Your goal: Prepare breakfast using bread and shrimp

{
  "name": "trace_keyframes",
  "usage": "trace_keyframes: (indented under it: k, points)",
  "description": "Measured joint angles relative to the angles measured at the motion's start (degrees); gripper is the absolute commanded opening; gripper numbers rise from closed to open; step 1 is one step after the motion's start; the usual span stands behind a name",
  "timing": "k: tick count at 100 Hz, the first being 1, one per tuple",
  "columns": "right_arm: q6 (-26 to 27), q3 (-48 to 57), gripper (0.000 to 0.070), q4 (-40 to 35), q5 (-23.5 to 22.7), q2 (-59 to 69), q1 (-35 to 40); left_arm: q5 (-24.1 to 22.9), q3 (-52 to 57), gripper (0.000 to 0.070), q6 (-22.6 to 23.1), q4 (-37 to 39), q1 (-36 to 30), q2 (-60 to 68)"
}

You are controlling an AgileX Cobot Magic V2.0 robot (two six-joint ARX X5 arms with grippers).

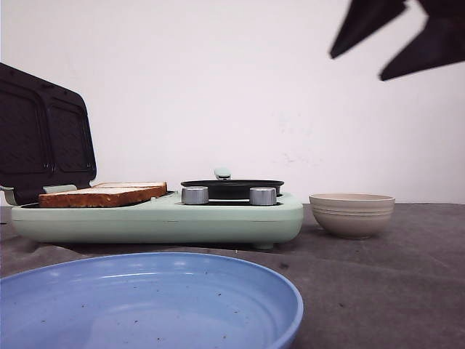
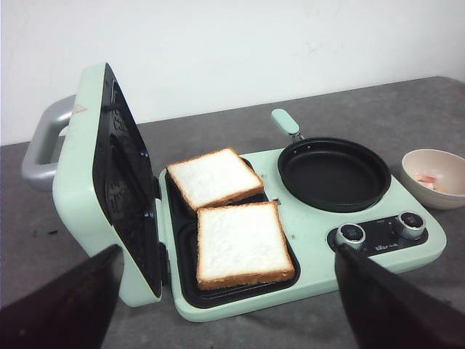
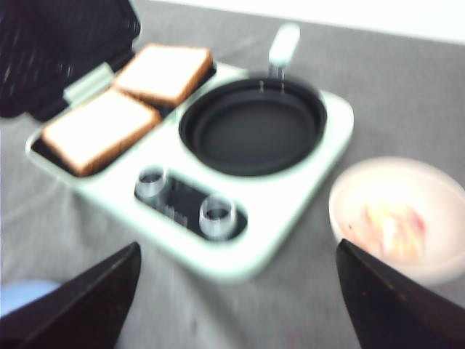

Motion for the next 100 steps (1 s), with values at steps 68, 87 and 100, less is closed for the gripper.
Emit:
trace_keyframes:
  k: [68,87,100]
  points:
    - [6.1,-10.3,0.0521,-3.5,4.3,-10.5,0.0,0.0,0.0,0.0503,-0.2,0.1,0.0,0.3]
    - [6.2,-10.3,0.0521,-3.5,4.3,-10.5,0.0,-1.7,0.0,0.0494,-2.0,2.0,0.0,0.3]
    - [6.2,-10.3,0.0521,-3.6,4.3,-10.5,0.0,-6.9,0.0,0.0498,-5.6,6.4,0.0,0.4]
